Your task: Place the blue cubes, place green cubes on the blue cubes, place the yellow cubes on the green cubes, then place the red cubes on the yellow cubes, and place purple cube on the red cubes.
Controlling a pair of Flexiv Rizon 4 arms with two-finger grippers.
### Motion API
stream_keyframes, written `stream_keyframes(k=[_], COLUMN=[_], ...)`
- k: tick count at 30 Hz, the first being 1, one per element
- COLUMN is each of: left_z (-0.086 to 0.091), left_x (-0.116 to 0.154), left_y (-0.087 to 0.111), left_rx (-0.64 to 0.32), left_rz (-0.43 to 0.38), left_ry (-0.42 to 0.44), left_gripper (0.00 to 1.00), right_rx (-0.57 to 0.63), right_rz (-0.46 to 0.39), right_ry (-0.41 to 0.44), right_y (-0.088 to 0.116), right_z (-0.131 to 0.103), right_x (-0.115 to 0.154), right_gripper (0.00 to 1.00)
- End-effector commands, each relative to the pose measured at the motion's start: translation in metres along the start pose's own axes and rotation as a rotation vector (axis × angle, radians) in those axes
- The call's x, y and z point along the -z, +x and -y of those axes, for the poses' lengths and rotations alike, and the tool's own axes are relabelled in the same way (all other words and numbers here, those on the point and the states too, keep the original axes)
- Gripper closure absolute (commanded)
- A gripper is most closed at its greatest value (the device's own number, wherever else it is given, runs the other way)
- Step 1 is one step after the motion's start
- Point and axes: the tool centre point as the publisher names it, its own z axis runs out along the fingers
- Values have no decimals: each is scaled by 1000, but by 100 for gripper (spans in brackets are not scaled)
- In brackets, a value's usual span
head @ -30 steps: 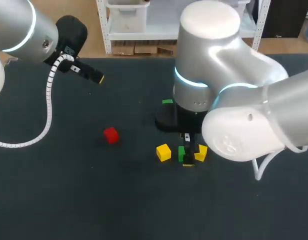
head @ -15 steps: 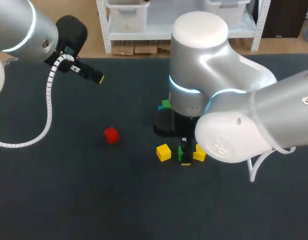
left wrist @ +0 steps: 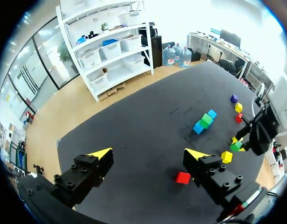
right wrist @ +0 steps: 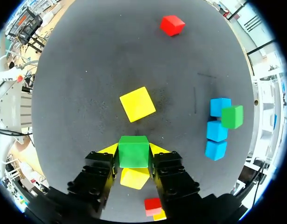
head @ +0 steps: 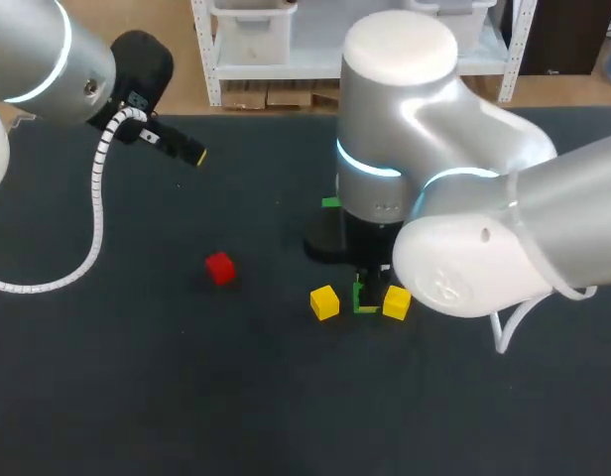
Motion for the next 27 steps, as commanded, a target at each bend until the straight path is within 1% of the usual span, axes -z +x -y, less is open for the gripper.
stream_keyframes(k=[1,5,12,19,24,27], left_z=[-1,-1,-1,-1,-1,-1], left_x=[0,0,0,0,0,0], left_y=[1,1,1,1,1,1], left_rx=[-2,-2,-2,-2,-2,-2], left_rz=[3,3,3,3,3,3], left_ry=[5,5,5,5,5,5], left_gripper=[0,0,0,0,0,0], right_rx=[6,-14,-31,-38,-39,-36], right_rz=[-7,-13,-13,-31,-27,-30], right_ry=[11,35,57,72,50,52], right_y=[9,15,17,15,15,13], right_z=[-1,12,44,74,89,95], right_x=[21,34,42,39,32,29], right_gripper=[100,100,100,100,100,100])
